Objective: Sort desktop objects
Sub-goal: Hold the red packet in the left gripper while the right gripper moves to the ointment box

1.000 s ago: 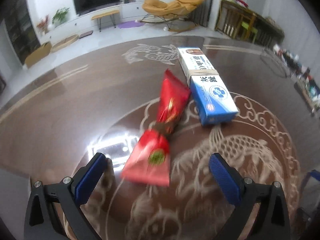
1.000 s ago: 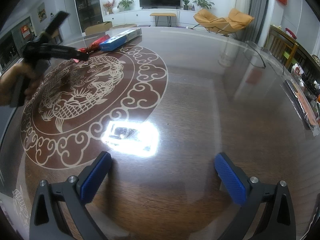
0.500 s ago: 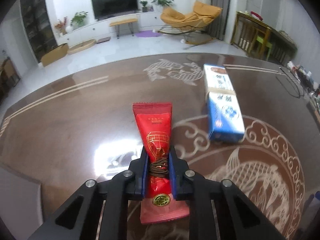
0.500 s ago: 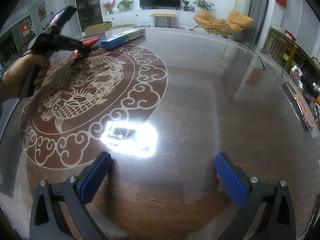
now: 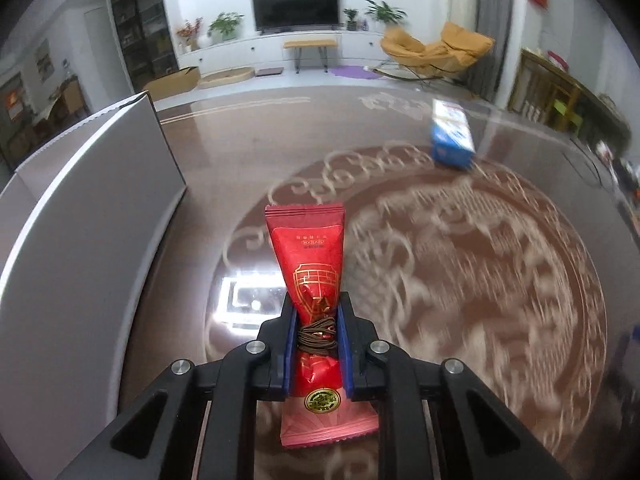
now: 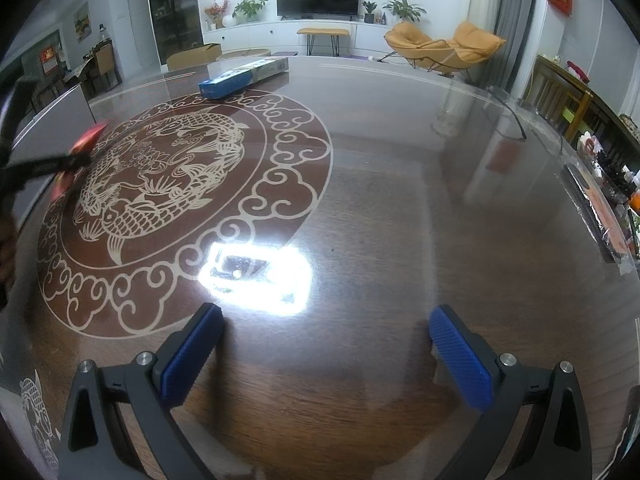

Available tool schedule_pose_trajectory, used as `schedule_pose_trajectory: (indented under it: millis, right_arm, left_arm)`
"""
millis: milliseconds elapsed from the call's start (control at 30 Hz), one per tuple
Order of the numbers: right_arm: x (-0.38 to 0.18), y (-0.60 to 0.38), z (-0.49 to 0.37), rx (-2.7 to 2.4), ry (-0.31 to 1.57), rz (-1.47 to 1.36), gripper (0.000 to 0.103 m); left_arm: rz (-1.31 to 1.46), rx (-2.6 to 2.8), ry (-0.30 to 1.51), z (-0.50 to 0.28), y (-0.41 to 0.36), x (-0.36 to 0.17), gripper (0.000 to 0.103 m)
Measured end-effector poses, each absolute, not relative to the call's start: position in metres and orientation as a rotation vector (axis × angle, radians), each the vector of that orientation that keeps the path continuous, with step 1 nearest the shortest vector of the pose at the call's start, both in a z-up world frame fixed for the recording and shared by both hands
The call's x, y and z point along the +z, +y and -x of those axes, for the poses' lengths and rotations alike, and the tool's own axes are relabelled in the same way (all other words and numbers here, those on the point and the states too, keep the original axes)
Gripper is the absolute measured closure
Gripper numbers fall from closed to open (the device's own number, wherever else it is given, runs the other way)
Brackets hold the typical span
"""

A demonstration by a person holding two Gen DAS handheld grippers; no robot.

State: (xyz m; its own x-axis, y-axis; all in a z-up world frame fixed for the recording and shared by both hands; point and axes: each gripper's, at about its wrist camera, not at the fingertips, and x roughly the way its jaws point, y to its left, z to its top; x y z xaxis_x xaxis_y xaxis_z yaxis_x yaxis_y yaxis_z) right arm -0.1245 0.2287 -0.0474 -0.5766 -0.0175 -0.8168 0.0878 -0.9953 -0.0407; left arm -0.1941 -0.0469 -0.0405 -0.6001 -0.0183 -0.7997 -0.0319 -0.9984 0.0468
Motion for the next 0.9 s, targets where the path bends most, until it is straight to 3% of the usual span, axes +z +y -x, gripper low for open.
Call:
schedule_pose_trajectory:
  millis: [533,733,900]
  right_arm:
    - [-0.047,0.229,0.123,-2.742,0.120,-1.416,0.000]
    - [-0.047,0.229,0.123,-2.740,0.115,-1.417,0.000]
    - [-0.040,0.247,0.129,-2.676,-0.114,-1.336,0.000]
  left_arm:
    - [1.332,2.811,0.075,0.150,-0.044,-0.049,0.085]
    - [1.339,2.818,-0.018,0.153,-0.055,-0.050,0.085]
    - [1.344,2.833,-0.055,0.153,-0.059,-0.051,0.086]
